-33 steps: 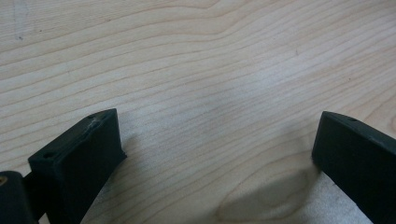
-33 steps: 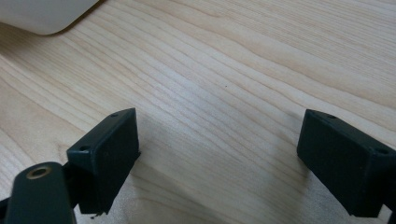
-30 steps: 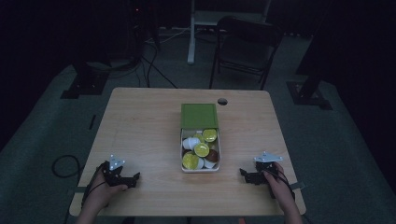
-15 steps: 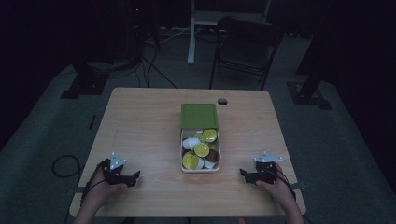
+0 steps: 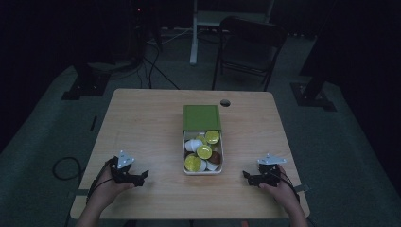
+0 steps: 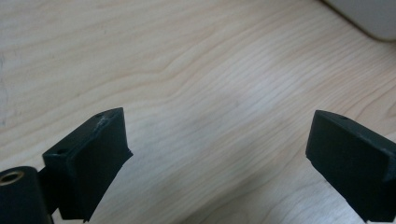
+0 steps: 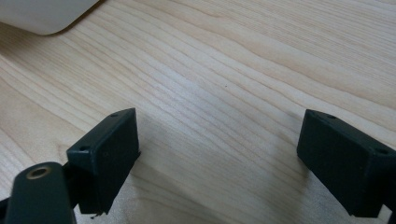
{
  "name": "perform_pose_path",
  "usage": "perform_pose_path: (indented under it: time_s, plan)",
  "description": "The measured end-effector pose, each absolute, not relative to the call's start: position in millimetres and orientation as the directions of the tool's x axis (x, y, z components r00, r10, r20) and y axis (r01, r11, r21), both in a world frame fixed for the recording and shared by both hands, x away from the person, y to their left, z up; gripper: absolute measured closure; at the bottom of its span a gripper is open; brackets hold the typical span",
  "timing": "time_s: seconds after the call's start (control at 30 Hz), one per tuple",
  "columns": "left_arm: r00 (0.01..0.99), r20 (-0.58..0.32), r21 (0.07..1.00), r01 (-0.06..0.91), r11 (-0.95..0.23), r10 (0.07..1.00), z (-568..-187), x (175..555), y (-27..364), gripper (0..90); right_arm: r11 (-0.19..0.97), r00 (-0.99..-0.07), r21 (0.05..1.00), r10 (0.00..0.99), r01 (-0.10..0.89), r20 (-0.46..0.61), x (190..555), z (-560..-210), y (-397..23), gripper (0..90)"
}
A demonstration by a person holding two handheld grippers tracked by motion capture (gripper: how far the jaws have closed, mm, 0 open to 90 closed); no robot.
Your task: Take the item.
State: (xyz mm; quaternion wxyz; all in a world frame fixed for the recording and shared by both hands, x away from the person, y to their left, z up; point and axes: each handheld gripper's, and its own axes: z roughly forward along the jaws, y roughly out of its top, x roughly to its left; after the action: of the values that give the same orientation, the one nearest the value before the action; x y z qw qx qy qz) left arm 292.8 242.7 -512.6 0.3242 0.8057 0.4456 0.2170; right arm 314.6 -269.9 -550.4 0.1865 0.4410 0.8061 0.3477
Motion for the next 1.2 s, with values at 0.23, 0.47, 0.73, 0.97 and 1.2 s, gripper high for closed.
perform_pose_path:
  time_s: [0.23,0.47,0.73,0.97,1.2]
  plan:
    - [0.540,0.061,0.725,0.554,-0.409,0.840,-505,295,231,7.0,0.368,-0.541,0.725,0.841,0.582,0.007,315,-550,-270,12.5]
    - [0.561,0.059,0.733,0.536,-0.418,0.825,-500,296,223,7.0,0.368,-0.540,0.725,0.842,0.583,0.007,314,-550,-270,12.5]
    - [0.592,0.057,0.742,0.514,-0.431,0.804,-490,299,210,7.0,0.368,-0.540,0.724,0.842,0.584,0.007,314,-550,-270,12.5]
    - [0.619,0.060,0.752,0.488,-0.443,0.783,-481,302,198,7.0,0.368,-0.540,0.724,0.842,0.584,0.008,314,-550,-270,12.4]
    - [0.646,0.065,0.762,0.459,-0.456,0.760,-473,306,188,6.9,0.367,-0.539,0.724,0.842,0.584,0.008,314,-550,-270,12.5]
